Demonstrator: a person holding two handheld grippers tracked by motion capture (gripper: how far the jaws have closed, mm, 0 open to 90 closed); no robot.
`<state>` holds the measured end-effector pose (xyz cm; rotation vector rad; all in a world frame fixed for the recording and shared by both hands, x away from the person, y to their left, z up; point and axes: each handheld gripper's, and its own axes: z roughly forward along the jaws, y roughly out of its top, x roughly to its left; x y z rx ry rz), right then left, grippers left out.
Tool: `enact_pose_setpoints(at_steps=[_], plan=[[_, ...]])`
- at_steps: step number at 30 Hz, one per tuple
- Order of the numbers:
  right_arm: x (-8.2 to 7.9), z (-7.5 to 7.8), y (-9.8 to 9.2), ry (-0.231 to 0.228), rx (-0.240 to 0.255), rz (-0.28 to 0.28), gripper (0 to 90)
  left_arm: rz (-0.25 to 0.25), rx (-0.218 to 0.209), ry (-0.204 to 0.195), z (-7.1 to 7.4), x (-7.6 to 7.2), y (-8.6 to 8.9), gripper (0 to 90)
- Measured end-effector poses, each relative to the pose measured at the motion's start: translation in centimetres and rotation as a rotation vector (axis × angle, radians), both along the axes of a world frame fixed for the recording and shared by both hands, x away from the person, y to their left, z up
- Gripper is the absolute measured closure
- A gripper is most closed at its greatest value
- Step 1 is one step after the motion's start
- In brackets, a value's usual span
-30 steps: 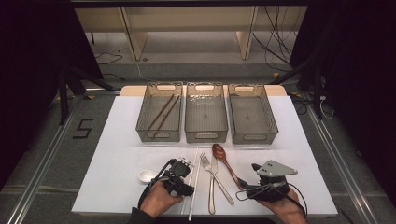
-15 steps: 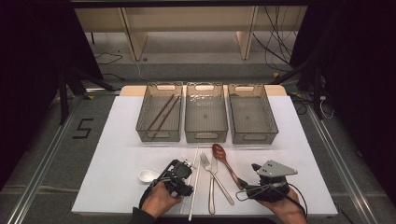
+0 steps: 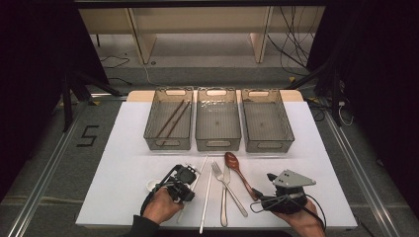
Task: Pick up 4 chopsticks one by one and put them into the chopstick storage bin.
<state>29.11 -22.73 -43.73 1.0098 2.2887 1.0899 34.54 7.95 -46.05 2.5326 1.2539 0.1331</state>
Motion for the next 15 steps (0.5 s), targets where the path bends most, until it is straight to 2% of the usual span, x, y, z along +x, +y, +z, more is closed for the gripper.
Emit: enact_pose_setpoints(at_steps=[7,13,15], plan=[[0.1,0.0,0.1,0.003,-0.002,0.0,31.7,0.011,0.012,0.004,-0.2,0.0,-0.2,76.2],[0.1,-0.1,0.1,0.004,-0.001,0.0,31.7,-0.01,0.072,-0.022,-0.1,-0.3,-0.9,75.3],[0.1,-0.1,0.1,0.004,-0.001,0.0,31.7,-0.014,0.065,-0.023,-0.1,-0.3,-0.8,75.7]])
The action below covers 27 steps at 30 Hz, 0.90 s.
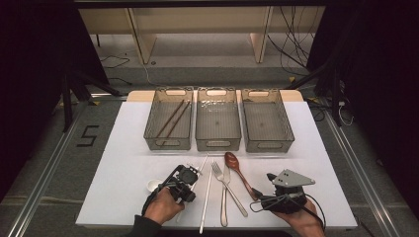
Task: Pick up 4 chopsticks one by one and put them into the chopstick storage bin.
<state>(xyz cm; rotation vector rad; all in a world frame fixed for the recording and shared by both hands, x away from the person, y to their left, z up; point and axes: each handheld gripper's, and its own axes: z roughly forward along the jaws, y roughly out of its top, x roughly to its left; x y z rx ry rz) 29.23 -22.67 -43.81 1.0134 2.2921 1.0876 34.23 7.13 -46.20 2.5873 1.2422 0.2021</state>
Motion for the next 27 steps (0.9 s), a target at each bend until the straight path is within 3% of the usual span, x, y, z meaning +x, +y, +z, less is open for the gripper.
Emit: enact_pose_setpoints(at_steps=[12,27], plan=[[-0.02,0.1,-0.15,-0.003,0.001,0.0,32.4,0.009,-0.033,0.029,0.07,0.33,0.37,83.6],[0.01,0.05,-0.1,-0.001,-0.005,0.001,32.7,0.002,-0.036,0.048,0.08,0.64,0.45,82.6]])
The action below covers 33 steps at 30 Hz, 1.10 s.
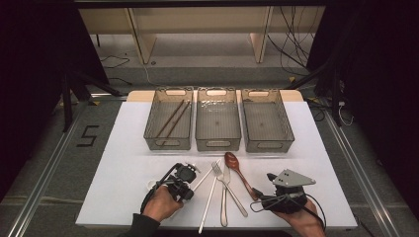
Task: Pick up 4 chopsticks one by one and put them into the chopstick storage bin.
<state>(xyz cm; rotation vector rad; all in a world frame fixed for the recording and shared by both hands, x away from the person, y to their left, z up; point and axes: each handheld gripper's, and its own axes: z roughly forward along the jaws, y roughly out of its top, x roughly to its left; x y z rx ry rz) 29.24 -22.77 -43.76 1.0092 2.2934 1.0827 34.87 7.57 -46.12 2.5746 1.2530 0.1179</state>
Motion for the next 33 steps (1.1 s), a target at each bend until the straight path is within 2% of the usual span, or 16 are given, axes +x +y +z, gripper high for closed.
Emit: enact_pose_setpoints(at_steps=[5,7,12,15,19,23,33], plan=[[0.0,0.0,0.0,-0.001,0.002,-0.001,32.8,0.001,0.003,-0.009,0.0,-0.1,0.0,83.8],[0.0,0.0,0.0,-0.002,0.002,0.0,32.8,0.005,-0.008,-0.002,0.0,0.0,0.1,84.0],[0.0,0.0,0.0,-0.002,0.003,0.003,32.9,0.009,-0.037,-0.015,0.2,0.0,0.1,84.2],[0.0,0.1,-0.1,-0.004,0.007,0.002,32.9,0.012,-0.038,-0.031,0.7,0.1,0.5,84.2],[0.0,0.1,-0.1,-0.002,0.007,0.003,33.0,0.031,-0.065,-0.05,1.4,0.3,1.4,84.1],[0.0,0.0,0.0,-0.002,0.008,0.002,33.0,0.022,-0.08,-0.06,2.2,0.3,2.0,84.1],[0.0,0.0,0.0,-0.002,0.008,0.004,32.9,0.013,-0.134,-0.126,5.2,-0.2,3.3,84.1]])
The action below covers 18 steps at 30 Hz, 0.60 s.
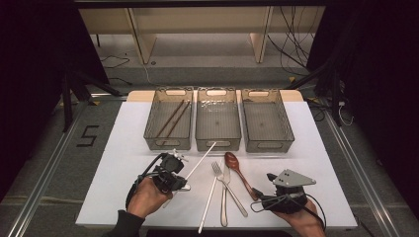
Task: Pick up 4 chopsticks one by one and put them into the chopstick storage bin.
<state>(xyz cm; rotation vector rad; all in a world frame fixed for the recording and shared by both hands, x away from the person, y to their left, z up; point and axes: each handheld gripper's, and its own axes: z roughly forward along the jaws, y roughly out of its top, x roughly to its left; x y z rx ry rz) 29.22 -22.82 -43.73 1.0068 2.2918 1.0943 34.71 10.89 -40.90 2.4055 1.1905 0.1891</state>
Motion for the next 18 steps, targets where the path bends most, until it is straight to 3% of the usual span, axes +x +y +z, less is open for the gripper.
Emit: enact_pose_setpoints(at_steps=[8,13,18], plan=[[0.0,0.2,-0.1,-0.011,0.012,-0.005,32.4,0.054,-0.083,-0.082,2.4,1.6,1.9,84.0],[-0.1,0.2,-0.2,-0.014,0.017,-0.008,31.8,0.104,-0.125,-0.131,3.7,3.7,3.4,84.0],[-0.1,0.3,-0.3,-0.012,0.015,-0.007,31.3,0.154,-0.137,-0.16,4.4,5.8,4.7,84.0]])
